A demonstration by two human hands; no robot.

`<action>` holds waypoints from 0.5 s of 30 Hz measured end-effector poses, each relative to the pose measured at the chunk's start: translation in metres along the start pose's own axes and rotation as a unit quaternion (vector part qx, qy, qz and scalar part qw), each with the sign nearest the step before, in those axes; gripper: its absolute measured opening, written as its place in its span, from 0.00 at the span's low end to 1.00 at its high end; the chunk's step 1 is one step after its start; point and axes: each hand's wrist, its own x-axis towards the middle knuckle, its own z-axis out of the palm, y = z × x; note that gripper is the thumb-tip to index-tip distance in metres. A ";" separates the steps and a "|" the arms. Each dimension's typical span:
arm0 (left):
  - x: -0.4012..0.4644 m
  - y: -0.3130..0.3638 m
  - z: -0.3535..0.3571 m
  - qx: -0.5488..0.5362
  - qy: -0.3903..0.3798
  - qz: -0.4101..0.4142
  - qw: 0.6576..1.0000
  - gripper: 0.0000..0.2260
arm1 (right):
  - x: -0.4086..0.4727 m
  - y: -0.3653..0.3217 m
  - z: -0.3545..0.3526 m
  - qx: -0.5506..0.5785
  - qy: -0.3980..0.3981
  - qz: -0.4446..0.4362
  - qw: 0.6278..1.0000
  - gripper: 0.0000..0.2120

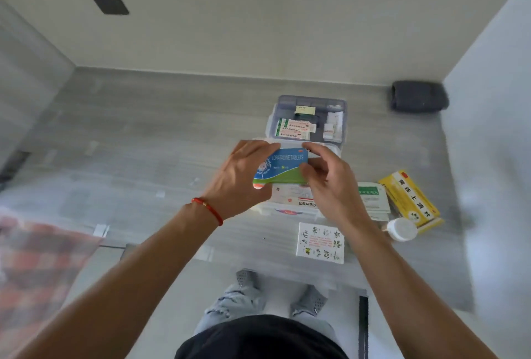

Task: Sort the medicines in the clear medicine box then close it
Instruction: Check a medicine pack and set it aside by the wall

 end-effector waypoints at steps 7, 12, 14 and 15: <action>-0.056 -0.033 -0.027 -0.247 0.186 -0.271 0.912 0.17 | 0.000 -0.023 0.049 0.092 -0.011 0.016 0.996 0.17; -0.104 -0.081 -0.052 -0.353 0.219 -0.331 0.847 0.13 | -0.004 -0.044 0.122 0.099 -0.025 0.018 0.995 0.16; -0.128 -0.106 -0.068 -0.345 0.229 -0.338 0.845 0.13 | -0.005 -0.051 0.164 0.095 -0.020 0.022 0.995 0.14; -0.141 -0.120 -0.076 -0.337 0.230 -0.340 0.847 0.13 | -0.006 -0.056 0.186 0.092 -0.014 0.019 0.995 0.12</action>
